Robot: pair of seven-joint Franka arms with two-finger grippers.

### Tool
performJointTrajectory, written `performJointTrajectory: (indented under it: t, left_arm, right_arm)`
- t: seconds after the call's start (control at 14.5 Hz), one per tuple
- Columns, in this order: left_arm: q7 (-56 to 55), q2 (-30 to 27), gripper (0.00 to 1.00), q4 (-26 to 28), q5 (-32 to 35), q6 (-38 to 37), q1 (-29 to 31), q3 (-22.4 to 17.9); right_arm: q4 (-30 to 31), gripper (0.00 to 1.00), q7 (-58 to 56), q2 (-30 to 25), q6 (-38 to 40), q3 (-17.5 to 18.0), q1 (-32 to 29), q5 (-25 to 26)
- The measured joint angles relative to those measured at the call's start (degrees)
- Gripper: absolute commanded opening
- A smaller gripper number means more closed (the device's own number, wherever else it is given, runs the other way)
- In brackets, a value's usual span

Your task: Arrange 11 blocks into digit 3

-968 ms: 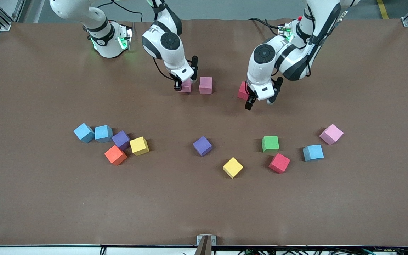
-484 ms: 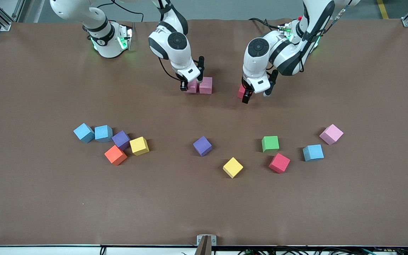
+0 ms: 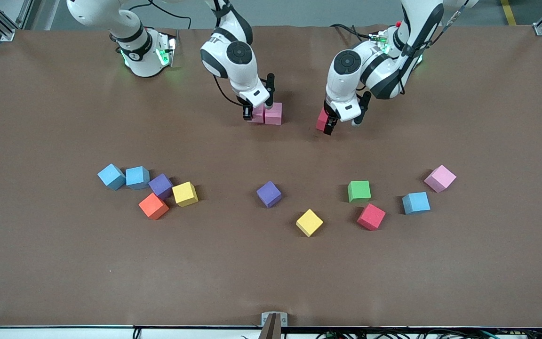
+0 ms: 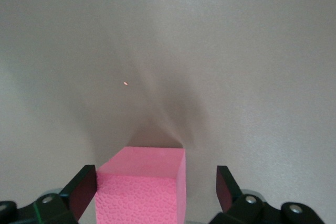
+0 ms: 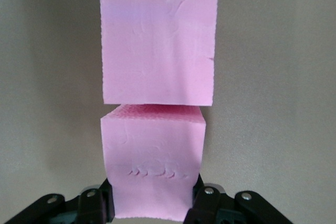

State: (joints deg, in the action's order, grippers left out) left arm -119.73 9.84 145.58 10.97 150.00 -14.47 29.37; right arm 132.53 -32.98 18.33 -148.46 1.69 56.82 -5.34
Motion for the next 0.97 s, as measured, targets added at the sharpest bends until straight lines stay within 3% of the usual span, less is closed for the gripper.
performJointTrajectory:
  t: [0.83, 0.9, 0.97]
  left_arm:
    - [-0.03, -1.37, 1.0, 0.01, -0.04, -4.01, 0.03, 0.12]
    - [-0.03, -1.6, 1.0, -0.01, -0.04, -4.21, 0.03, 0.15]
    - [-0.03, -1.7, 1.0, -0.02, -0.04, -4.3, 0.02, 0.21]
  right_arm:
    - [-1.29, 0.38, 0.14, 0.79, 0.5, -0.1, 0.45, 0.0]
    - [-1.48, 0.46, 0.14, 0.9, 0.6, -0.1, 0.46, 0.0]
    - [-1.57, 0.83, 0.15, 0.95, 0.63, -0.1, 0.48, 0.0]
